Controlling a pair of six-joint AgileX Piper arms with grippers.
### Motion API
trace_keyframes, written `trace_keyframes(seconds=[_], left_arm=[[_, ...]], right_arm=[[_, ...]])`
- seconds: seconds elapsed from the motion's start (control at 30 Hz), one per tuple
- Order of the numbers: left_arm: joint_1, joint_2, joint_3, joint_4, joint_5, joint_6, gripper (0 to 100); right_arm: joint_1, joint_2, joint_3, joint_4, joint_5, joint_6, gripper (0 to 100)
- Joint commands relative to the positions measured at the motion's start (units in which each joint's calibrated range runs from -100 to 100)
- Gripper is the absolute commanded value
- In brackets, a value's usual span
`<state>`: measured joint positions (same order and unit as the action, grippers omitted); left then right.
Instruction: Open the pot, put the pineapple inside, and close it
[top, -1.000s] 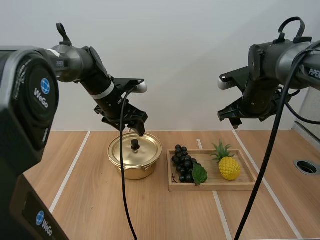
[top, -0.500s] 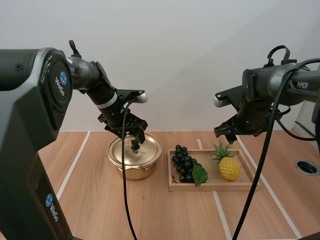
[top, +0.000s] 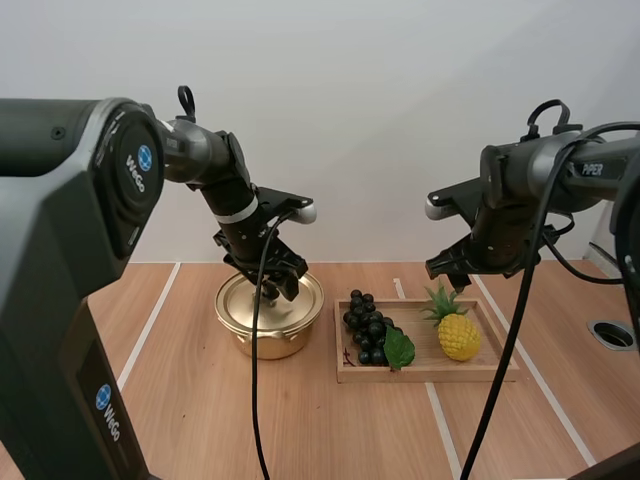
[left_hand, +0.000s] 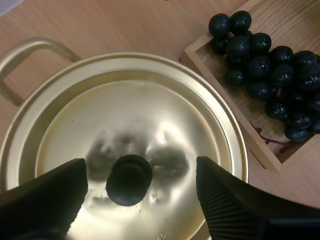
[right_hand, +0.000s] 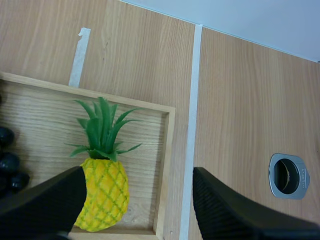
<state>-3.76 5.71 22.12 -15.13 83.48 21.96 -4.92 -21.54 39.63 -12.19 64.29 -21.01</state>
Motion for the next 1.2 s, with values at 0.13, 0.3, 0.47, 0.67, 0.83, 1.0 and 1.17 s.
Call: trace_keyframes(seconds=[0.13, 0.3, 0.47, 0.67, 0.83, 1.0, 1.17], left_arm=[[-0.53, 0.0, 0.1, 4.1, -2.7, -2.4, 100], [-0.53, 0.6, 0.1, 4.2, -3.4, -2.4, 100], [-0.53, 2.3, 0.1, 4.2, -2.9, -3.2, 100], [-0.53, 2.7, 0.1, 3.0, -2.9, -3.2, 100], [-0.53, 2.7, 0.1, 2.1, -1.7, -3.2, 75], [-0.53, 2.7, 0.1, 2.1, -0.2, -3.2, 20], [-0.53, 2.4, 0.1, 2.1, -0.2, -3.2, 0]], right_arm=[[-0.2, -0.3, 0.1, -0.1, -0.4, 0.1, 100], [-0.2, -0.3, 0.1, -0.1, -1.4, 0.1, 100], [-0.2, -0.3, 0.1, -0.1, -1.4, 0.1, 100], [-0.2, -0.3, 0.1, -0.1, -1.6, 0.1, 100], [-0.2, -0.3, 0.1, -0.1, -1.6, 0.1, 100], [-0.2, -0.3, 0.1, -0.1, -1.9, 0.1, 100], [-0.2, -0.3, 0.1, -0.1, -2.3, 0.1, 100]])
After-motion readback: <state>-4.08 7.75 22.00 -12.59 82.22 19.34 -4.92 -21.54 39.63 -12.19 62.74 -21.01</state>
